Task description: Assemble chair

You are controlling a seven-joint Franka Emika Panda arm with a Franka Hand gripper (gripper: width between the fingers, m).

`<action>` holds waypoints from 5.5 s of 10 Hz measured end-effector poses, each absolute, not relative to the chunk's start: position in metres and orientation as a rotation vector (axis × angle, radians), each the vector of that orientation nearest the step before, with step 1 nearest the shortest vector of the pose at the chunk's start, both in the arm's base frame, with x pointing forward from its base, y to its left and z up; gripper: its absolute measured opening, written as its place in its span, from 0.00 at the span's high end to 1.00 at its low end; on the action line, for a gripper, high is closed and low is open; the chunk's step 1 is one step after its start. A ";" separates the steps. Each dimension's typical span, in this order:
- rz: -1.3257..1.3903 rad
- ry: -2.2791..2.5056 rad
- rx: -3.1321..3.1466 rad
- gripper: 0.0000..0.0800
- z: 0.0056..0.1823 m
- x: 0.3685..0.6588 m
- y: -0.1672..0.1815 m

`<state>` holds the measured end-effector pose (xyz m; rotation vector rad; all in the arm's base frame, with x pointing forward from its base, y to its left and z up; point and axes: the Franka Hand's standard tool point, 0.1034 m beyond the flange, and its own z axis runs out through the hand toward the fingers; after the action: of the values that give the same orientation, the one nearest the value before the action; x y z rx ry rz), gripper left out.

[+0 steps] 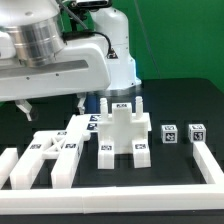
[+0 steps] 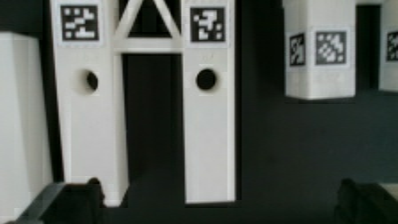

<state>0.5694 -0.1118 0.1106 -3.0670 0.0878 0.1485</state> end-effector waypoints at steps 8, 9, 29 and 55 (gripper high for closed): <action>-0.088 0.142 -3.139 0.19 0.037 0.560 -0.103; -0.061 0.132 -3.141 0.19 0.027 0.555 -0.100; -0.041 0.156 -3.079 0.64 0.166 0.546 -0.062; -0.139 0.061 -3.132 0.64 0.131 0.495 0.043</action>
Offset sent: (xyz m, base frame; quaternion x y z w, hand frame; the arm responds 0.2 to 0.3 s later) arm 0.0053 0.0074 -0.0304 0.0001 0.0303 0.0059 0.9995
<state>0.4949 0.0428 0.1309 -3.1321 0.0612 -0.1386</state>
